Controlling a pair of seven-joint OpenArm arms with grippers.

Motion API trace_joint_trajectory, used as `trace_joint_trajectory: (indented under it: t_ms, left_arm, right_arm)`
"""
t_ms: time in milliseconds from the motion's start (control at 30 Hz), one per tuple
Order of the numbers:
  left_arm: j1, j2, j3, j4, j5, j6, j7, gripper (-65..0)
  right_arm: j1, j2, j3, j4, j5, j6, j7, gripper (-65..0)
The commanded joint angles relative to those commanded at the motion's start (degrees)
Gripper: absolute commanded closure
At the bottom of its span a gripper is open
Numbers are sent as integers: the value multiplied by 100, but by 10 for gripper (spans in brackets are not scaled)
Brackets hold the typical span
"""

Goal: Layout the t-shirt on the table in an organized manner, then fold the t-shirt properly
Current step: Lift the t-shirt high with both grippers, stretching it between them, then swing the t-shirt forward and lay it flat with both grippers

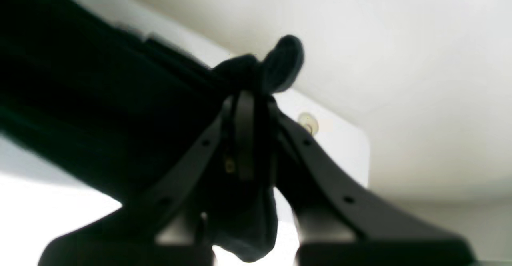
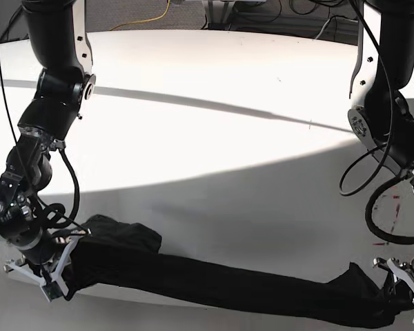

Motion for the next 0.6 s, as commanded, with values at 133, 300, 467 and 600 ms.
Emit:
trace_joint_trajectory:
  t_ms: [133, 300, 467, 600]
  left_arm:
    - [1143, 0, -290, 229, -35, 0, 92, -6]
    - [2532, 0, -536, 413, -44, 0, 92, -6]
    - [3604, 0, -563, 527, -26, 0, 92, -6]
    - [4352, -62, -563, 545, 44, 0, 92, -6]
  right_arm:
    - [-967, -132, 35, 360, 0, 0, -18, 0]
    - [-1855, -158, 35, 765, 0, 0, -237, 0]
    - [-2435, -202, 35, 844, 0, 0, -466, 0]
    - [-2857, -246, 9, 826, -26, 0, -484, 0]
